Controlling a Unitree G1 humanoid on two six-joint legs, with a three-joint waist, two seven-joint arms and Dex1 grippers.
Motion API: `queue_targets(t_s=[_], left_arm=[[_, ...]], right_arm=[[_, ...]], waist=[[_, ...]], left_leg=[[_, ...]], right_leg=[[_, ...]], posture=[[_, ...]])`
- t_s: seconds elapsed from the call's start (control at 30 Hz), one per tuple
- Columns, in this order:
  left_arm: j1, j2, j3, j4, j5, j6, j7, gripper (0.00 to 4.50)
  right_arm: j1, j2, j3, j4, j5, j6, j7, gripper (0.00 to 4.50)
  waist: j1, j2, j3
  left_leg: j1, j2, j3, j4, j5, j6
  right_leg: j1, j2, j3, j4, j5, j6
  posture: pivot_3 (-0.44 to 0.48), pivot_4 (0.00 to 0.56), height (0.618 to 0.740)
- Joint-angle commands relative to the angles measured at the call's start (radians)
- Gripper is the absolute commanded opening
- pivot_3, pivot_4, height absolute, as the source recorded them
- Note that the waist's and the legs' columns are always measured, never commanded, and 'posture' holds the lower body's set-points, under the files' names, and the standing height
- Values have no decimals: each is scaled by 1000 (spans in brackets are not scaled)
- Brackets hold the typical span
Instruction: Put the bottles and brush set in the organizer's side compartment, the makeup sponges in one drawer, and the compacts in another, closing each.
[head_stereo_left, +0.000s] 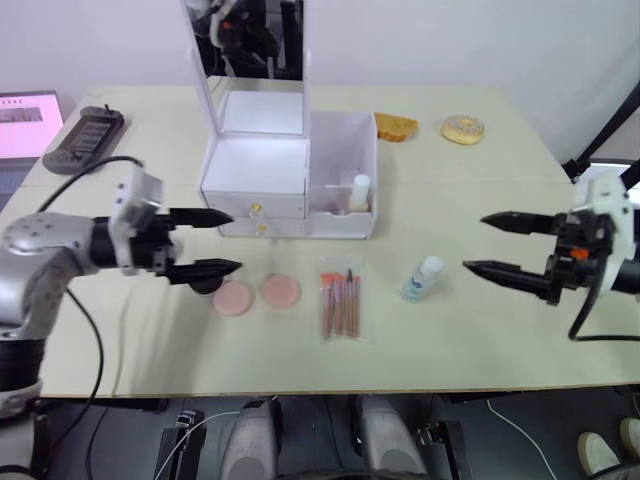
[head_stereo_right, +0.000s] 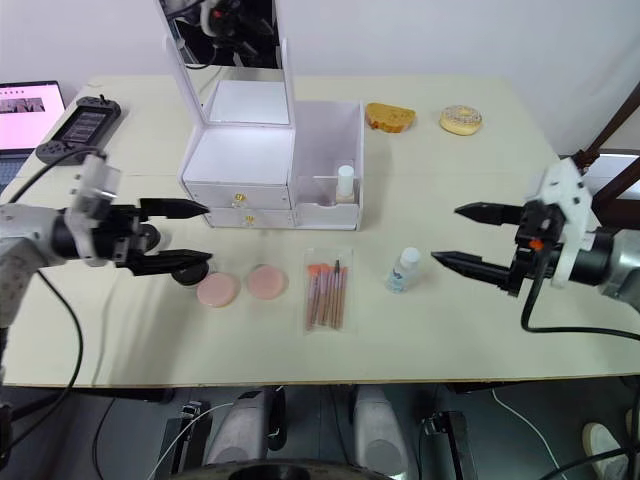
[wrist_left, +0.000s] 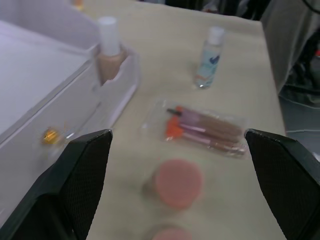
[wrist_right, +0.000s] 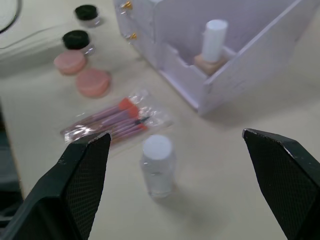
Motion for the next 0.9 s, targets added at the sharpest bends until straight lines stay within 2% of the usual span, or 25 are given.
queue_targets(t_s=[0.03,0.23,0.5,0.63,0.9], left_arm=[[-91,-51,-50,-70,-25,33,25,4500],[-109,-105,-85,-86,-16,50,43,4500],[-100,-113,-82,-97,-5,46,65,4500],[-91,-108,-75,-103,-6,48,73,4500],[-56,-88,-63,-110,-3,44,89,4500]], right_arm=[[11,46,6,-86,22,5,-80,4461],[38,114,103,-107,-54,-26,-185,4461],[23,172,185,-31,-132,-93,-226,4461],[28,172,209,-14,-157,-123,-215,2770],[-7,187,244,2,-158,-124,-213,2770]], waist=[[3,-1,0],[-4,-1,0],[-1,-1,0],[0,-1,0],[-2,-1,0]], left_leg=[[1,0,0,1,0,0],[1,0,-1,1,0,0],[1,0,-1,2,0,0],[1,0,-1,1,0,0],[2,0,-1,1,0,0]], right_leg=[[1,0,0,0,0,0],[2,0,0,-1,0,0],[3,1,0,0,0,0],[3,1,0,0,0,0],[3,1,0,0,0,0]], posture=[[0,150,738],[0,150,738],[0,150,738],[0,150,738],[0,150,738]])
